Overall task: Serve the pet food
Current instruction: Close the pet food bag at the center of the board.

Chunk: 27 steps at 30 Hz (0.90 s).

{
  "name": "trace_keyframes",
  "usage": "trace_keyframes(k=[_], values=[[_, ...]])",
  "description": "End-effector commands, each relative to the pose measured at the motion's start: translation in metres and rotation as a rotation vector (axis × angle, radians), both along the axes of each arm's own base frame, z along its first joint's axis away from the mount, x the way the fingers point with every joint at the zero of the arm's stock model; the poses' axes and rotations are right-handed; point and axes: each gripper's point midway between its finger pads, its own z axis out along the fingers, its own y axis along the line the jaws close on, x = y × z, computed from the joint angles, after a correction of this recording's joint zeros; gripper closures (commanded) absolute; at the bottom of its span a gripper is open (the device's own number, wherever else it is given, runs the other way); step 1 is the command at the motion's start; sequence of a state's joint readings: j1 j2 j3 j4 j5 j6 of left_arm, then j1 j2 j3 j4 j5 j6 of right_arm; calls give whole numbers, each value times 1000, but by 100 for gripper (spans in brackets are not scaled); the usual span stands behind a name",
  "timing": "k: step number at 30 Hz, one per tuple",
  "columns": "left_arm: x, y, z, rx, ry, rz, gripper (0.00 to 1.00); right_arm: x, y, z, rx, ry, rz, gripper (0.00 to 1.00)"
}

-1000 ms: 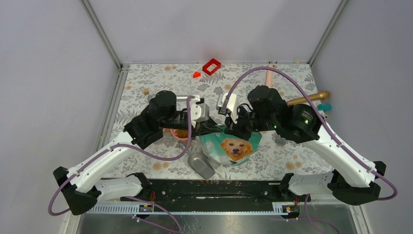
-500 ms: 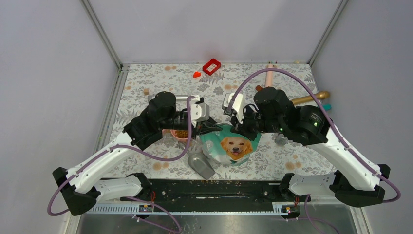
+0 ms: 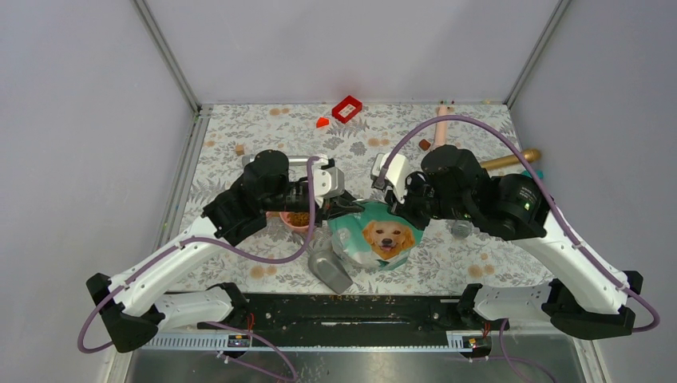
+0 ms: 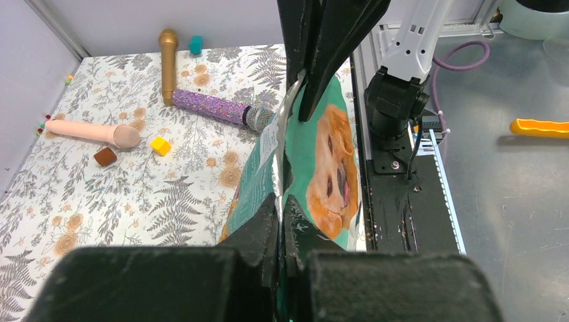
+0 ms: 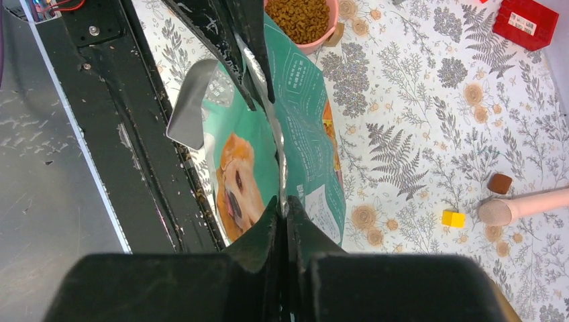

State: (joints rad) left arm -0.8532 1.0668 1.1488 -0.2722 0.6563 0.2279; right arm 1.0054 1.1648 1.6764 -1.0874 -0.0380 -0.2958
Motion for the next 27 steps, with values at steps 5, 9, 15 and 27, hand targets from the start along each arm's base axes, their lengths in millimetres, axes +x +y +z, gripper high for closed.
trace_keyframes(k=[5, 9, 15, 27], values=[[-3, 6, 30, -70, -60, 8, 100, 3, -36, 5, -57, -77, -68, 69], [-3, 5, 28, -62, -60, 4, 100, 6, -44, -3, -86, -119, -69, 83], [-4, 3, 35, -69, -40, -2, 100, 2, -35, 9, -10, -114, -46, 86], [4, 29, 131, -254, 15, 208, 1, -21, -23, 77, 289, -139, 8, 1]])
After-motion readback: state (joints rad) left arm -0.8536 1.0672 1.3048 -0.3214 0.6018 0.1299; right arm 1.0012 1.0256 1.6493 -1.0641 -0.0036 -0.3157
